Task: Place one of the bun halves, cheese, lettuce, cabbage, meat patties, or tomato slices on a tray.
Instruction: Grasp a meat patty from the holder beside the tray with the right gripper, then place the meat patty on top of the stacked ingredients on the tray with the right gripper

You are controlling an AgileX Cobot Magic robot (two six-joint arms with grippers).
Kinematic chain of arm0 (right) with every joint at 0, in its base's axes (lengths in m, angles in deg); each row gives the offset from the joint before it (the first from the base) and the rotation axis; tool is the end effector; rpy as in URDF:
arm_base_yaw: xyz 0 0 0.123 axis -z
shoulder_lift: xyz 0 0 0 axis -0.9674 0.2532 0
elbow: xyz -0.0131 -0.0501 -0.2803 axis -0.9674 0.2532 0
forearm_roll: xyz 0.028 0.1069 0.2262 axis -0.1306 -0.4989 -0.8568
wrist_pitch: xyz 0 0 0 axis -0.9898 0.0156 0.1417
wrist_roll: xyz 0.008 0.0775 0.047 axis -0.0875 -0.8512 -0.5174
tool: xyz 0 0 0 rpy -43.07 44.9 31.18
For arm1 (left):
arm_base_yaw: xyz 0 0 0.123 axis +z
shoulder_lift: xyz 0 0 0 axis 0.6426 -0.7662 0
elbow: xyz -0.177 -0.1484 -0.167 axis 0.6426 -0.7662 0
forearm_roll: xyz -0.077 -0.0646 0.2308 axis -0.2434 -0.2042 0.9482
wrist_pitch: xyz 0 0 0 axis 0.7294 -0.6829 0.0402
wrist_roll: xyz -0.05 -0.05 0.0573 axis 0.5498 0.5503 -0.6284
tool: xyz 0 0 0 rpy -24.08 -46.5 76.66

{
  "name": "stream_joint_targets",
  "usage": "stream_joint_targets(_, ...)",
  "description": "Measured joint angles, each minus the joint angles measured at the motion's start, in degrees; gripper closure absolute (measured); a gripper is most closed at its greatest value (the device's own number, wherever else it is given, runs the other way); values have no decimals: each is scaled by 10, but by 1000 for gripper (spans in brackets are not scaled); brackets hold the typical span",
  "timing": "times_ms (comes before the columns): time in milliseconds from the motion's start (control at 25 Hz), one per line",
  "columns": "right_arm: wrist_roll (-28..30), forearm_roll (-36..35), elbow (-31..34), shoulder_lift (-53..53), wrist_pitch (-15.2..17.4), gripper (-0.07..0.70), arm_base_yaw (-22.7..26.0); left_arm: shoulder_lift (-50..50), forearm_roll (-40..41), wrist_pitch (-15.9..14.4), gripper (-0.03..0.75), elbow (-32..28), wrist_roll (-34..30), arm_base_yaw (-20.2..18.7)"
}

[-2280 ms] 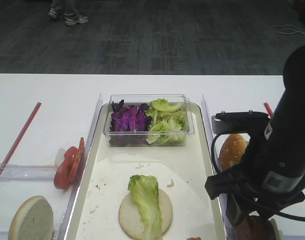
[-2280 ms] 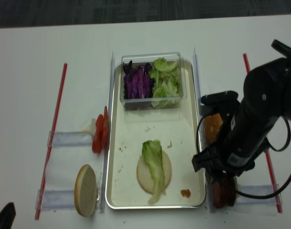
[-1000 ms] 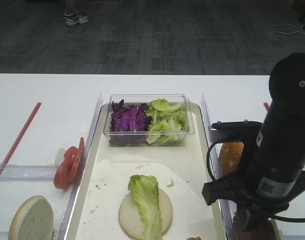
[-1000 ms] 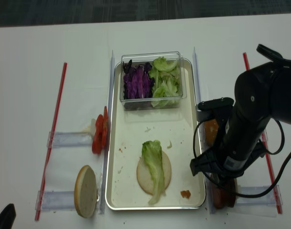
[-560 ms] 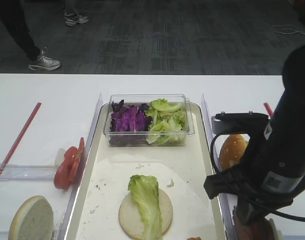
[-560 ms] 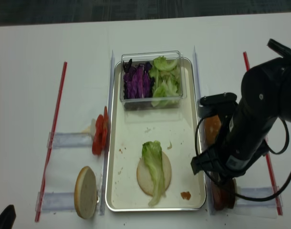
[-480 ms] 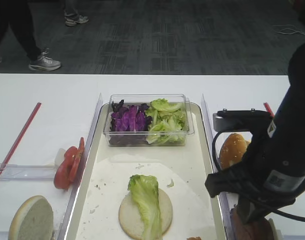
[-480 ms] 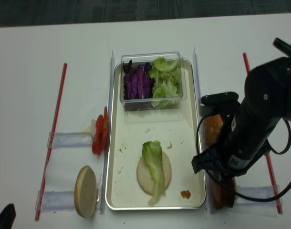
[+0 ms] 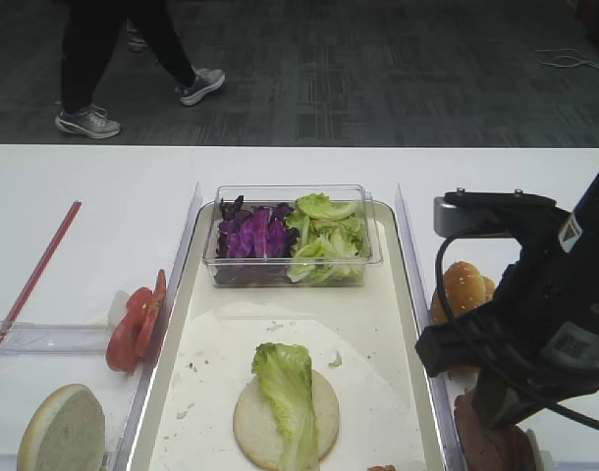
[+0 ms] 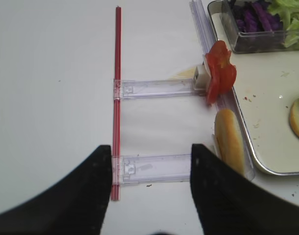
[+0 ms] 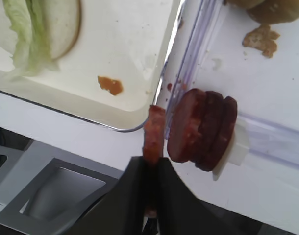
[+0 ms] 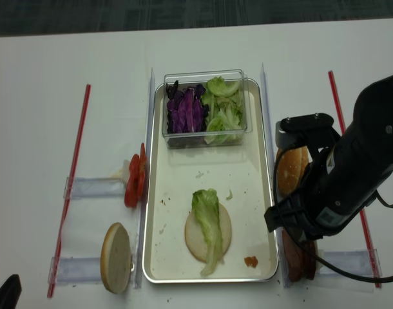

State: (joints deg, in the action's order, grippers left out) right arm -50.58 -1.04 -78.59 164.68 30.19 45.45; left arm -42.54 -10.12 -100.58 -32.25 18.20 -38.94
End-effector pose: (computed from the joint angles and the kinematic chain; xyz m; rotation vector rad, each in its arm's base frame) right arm 0.1771 0.1279 0.2245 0.4024 -3.0761 -0.4190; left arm -0.0115 -0.0044 0.2625 -0.0135 2.1670 -0.0501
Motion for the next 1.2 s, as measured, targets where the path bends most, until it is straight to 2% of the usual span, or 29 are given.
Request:
stream_joint_targets(320,4,-6,0,0,-8,554,0,0,0,0,366,0,0,0)
stream_joint_targets(600,55,-60,0,0,-52,555,0,0,0,0,366,0,0,0)
stream_joint_targets(760,73,-74,0,11,-57,555,0,0,0,0,366,0,0,0)
stream_joint_targets(1040,137,-143,0,44,-75,555,0,0,0,0,366,0,0,0)
stream_joint_targets(1200,149,-158,-3,61,-79,555,0,0,0,0,366,0,0,0)
